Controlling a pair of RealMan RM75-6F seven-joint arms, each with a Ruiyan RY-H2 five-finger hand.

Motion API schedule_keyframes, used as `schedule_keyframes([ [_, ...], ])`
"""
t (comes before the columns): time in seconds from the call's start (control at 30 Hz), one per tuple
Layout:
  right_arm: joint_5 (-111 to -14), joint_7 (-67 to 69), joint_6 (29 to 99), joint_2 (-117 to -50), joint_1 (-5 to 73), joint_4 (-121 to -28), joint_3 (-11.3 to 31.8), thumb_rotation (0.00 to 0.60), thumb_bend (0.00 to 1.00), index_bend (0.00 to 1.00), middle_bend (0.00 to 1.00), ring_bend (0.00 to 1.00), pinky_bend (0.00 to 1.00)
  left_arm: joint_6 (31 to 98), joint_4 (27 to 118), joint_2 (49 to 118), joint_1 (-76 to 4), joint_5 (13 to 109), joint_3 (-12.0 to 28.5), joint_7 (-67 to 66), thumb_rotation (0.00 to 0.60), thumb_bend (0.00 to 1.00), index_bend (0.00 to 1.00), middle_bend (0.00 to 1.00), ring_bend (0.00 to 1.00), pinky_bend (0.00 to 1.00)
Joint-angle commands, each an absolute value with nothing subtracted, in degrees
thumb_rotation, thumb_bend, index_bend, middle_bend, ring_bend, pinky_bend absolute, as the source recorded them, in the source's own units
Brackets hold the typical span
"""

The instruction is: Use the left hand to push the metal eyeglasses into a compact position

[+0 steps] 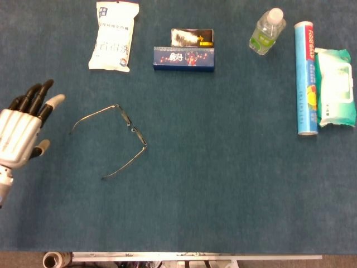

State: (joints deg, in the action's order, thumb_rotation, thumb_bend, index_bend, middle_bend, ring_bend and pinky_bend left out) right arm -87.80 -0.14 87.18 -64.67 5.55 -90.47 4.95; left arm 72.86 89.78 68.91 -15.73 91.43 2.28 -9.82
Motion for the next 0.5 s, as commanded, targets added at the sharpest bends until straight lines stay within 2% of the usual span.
schedule_keyframes([
  [0.03, -87.63, -0.02, 87.12, -64.59, 5.58, -90.48, 5.06, 0.600, 0.28, 0.43, 0.35, 0.17, 0.39, 70.61, 88.26, 70.51, -17.54, 90.51, 2.76, -11.81, 0.600, 0.14, 0.07, 0.00, 0.00, 0.15],
  [0.27, -87.12, 0.24, 87.05, -64.42, 5.63, -90.58, 5.40, 0.600, 0.28, 0.43, 0.35, 0.17, 0.39, 66.96, 87.47, 72.59, -20.19, 89.32, 2.68, -13.53, 0.600, 0.13, 0.06, 0.00, 0.00, 0.12],
  [0.5, -87.04, 0.57, 87.25, -64.13, 5.55, -90.83, 5.55, 0.600, 0.28, 0.43, 0.35, 0.17, 0.39, 63.61, 88.47, 73.47, -21.71, 87.18, 1.89, -16.05, 0.600, 0.13, 0.19, 0.00, 0.00, 0.12],
])
